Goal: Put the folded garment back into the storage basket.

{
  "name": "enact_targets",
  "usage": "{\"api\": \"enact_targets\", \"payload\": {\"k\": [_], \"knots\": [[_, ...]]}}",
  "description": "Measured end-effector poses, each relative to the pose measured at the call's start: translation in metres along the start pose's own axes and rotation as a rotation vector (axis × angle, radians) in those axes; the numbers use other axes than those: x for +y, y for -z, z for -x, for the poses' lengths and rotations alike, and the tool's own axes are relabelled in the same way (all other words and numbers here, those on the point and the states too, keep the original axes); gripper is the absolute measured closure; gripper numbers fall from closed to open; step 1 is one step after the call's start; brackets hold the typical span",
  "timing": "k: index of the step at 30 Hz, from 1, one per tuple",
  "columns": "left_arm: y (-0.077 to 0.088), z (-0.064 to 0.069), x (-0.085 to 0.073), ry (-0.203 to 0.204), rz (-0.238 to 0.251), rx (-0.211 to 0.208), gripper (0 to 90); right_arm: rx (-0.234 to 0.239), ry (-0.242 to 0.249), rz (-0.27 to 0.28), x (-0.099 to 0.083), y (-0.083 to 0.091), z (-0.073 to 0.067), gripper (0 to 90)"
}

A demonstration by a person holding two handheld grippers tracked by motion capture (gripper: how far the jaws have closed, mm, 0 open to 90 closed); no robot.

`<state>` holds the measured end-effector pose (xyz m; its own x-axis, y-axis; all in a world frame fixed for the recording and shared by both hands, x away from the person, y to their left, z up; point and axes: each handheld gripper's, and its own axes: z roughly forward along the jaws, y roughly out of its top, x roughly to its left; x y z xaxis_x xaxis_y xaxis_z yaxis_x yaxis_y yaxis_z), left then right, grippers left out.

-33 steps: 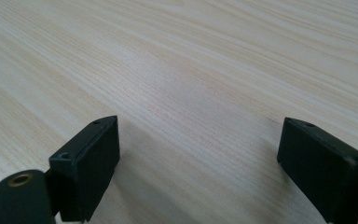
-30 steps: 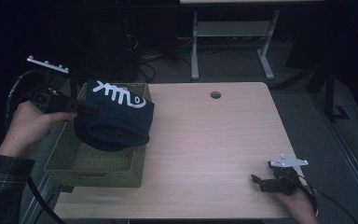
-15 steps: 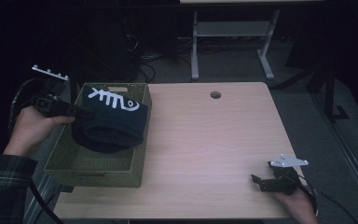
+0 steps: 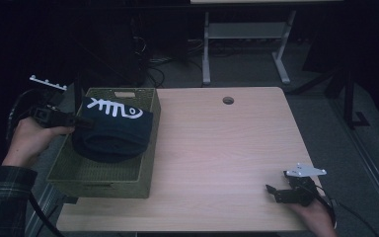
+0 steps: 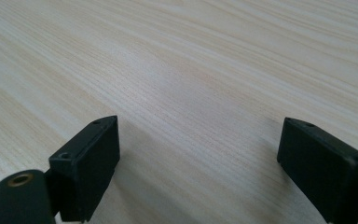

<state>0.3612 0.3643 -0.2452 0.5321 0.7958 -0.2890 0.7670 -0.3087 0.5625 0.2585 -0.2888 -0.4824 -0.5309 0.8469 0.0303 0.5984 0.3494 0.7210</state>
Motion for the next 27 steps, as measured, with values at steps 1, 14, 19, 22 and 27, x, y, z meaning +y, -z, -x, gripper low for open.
{"api": "enact_targets", "payload": {"k": [1,14,19,22,27], "knots": [[0.0002,-0.001,-0.0005,0.001,-0.001,0.0,71.9,0.0,0.0,0.0,0.0,0.0,0.0,12.5],[-0.0009,-0.0046,-0.0023,0.007,-0.012,0.011,71.9,-0.001,-0.001,0.0,0.0001,0.0,0.0,12.5],[0.0002,-0.0051,-0.0023,0.008,-0.004,0.018,72.0,-0.001,0.0,0.0,0.0,0.0,0.0,12.5],[0.0002,-0.0069,-0.0031,0.008,-0.008,0.024,72.0,-0.001,0.0,-0.001,0.0001,0.0,0.0,12.5],[-0.007,-0.0092,-0.0045,0.012,-0.035,0.028,72.0,-0.001,0.0,-0.001,0.0001,0.0,0.0,12.5]]}}
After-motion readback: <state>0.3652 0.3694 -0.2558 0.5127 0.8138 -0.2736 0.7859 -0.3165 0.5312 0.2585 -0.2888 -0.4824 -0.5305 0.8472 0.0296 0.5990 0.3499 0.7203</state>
